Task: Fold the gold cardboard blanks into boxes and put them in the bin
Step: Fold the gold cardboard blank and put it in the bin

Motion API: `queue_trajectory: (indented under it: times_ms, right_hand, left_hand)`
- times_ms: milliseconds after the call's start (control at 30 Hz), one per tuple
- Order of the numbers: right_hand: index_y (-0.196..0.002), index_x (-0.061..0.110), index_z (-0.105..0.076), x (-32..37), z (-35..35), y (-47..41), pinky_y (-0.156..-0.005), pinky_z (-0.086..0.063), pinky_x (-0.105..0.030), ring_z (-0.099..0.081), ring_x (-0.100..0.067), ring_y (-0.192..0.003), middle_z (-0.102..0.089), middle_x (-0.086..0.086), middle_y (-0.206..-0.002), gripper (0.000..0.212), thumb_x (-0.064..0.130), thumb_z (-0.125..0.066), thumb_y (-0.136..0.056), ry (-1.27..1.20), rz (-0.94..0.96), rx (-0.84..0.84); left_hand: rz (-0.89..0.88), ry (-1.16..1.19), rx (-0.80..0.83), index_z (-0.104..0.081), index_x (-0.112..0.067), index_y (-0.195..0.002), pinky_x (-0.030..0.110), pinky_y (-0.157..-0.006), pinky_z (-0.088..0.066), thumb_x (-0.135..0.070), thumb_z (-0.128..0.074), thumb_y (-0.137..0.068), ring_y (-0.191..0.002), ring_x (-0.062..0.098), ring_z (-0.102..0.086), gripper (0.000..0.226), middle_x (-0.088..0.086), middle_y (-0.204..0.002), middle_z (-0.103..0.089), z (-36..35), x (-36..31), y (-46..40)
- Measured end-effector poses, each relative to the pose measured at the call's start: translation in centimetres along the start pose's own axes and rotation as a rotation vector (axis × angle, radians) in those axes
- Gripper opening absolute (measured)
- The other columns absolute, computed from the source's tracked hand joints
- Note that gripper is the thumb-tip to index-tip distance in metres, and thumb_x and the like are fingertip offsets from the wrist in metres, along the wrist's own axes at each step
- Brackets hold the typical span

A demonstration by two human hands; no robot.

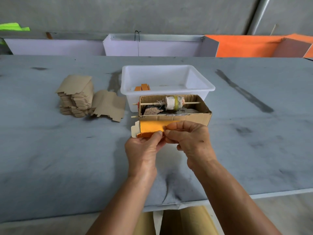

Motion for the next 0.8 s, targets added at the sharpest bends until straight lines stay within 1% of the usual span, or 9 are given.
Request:
queue_trajectory:
  times_ms: [133, 233, 300, 433, 500, 633, 667, 733, 800]
  right_hand:
    - [-0.075, 0.001, -0.068, -0.1, -0.1, 0.0, -0.037, -0.037, -0.008, -0.06, -0.006, -0.043, -0.065, -0.008, -0.059, 0.01, -0.01, -0.07, -0.074, 0.032, -0.025, -0.022]
    - [-0.077, -0.001, -0.069, -0.2, -0.2, 0.0, -0.036, -0.037, -0.009, -0.059, -0.004, -0.042, -0.065, -0.008, -0.06, 0.009, -0.01, -0.068, -0.076, 0.048, -0.066, -0.027]
    - [-0.071, 0.004, -0.069, -0.2, -0.2, 0.0, -0.035, -0.036, -0.01, -0.06, -0.006, -0.043, -0.065, -0.005, -0.056, 0.013, -0.008, -0.068, -0.077, 0.071, -0.095, -0.029]
    - [-0.072, 0.007, -0.071, -0.4, -0.1, -0.2, -0.041, -0.042, -0.018, -0.065, -0.018, -0.061, -0.071, -0.01, -0.071, 0.012, -0.003, -0.069, -0.078, 0.132, -0.127, -0.046]
    - [-0.074, 0.006, -0.071, -0.5, -0.2, -0.3, -0.042, -0.043, -0.018, -0.065, -0.017, -0.059, -0.071, -0.01, -0.07, 0.01, -0.004, -0.069, -0.077, 0.136, -0.148, -0.039]
    - [-0.068, 0.006, -0.067, -0.6, -0.3, -0.3, -0.04, -0.043, -0.015, -0.062, -0.014, -0.051, -0.066, -0.008, -0.061, 0.015, -0.006, -0.069, -0.076, 0.133, -0.162, -0.026]
    - [-0.068, 0.006, -0.067, -0.6, -0.3, -0.3, -0.04, -0.043, -0.015, -0.062, -0.015, -0.052, -0.066, -0.009, -0.062, 0.015, -0.007, -0.069, -0.076, 0.14, -0.164, -0.027]
    - [-0.068, 0.007, -0.067, -0.7, -0.2, -0.4, -0.04, -0.044, -0.016, -0.063, -0.016, -0.054, -0.067, -0.01, -0.063, 0.015, -0.006, -0.069, -0.076, 0.162, -0.165, -0.031]
    - [-0.066, 0.008, -0.066, -0.8, -0.1, -0.5, -0.042, -0.045, -0.017, -0.063, -0.017, -0.055, -0.068, -0.011, -0.063, 0.016, -0.005, -0.07, -0.075, 0.179, -0.162, -0.032]
  left_hand:
    - [-0.017, -0.005, -0.013, -0.065, 0.007, -0.082, 0.027, -0.059, -0.058, 0.013, -0.063, -0.08, -0.063, 0.02, -0.069, 0.007, 0.012, -0.068, -0.069, 0.2, 0.1, -0.1]
    - [-0.04, -0.012, 0.003, -0.068, -0.001, -0.081, 0.027, -0.06, -0.058, 0.012, -0.065, -0.079, -0.067, 0.019, -0.071, 0.014, 0.007, -0.068, -0.072, 0.2, 0.0, 0.0]
    - [-0.044, -0.005, 0.009, -0.069, -0.006, -0.081, 0.028, -0.061, -0.058, 0.011, -0.065, -0.079, -0.069, 0.019, -0.072, 0.018, 0.005, -0.07, -0.073, 0.2, 0.1, 0.0]
    - [-0.04, -0.011, 0.026, -0.068, -0.002, -0.091, 0.029, -0.065, -0.058, 0.009, -0.066, -0.08, -0.075, 0.023, -0.072, 0.016, 0.009, -0.077, -0.074, 0.3, 0.3, 0.1]
    - [-0.039, -0.01, 0.036, -0.07, -0.005, -0.086, 0.028, -0.066, -0.058, 0.009, -0.064, -0.081, -0.075, 0.022, -0.072, 0.016, 0.008, -0.077, -0.074, 0.2, 0.3, 0.1]
    - [-0.015, 0.01, 0.018, -0.074, -0.013, -0.064, 0.024, -0.062, -0.057, 0.01, -0.061, -0.082, -0.069, 0.016, -0.071, 0.032, 0.004, -0.069, -0.072, 0.1, 0.5, 0.3]
    - [0.002, 0.02, -0.003, -0.073, -0.012, -0.065, 0.025, -0.063, -0.057, 0.01, -0.062, -0.081, -0.069, 0.016, -0.071, 0.029, 0.004, -0.068, -0.071, 0.2, 0.7, 0.3]
    - [0.045, 0.057, -0.036, -0.071, -0.008, -0.08, 0.027, -0.065, -0.059, 0.004, -0.067, -0.079, -0.07, 0.016, -0.07, 0.013, 0.007, -0.074, -0.071, 0.3, 1.2, 0.2]
    - [0.099, 0.068, -0.061, -0.068, -0.004, -0.098, 0.025, -0.066, -0.058, -0.003, -0.073, -0.076, -0.076, 0.015, -0.07, 0.023, 0.01, -0.088, -0.071, 0.3, 1.7, 0.1]
Point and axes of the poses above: each hand's wrist, its own y-axis away from the middle knuckle, its own z-axis out of the back of the hand, x = y × z, the point moved 9 cm from there along -y, towards the middle knuckle
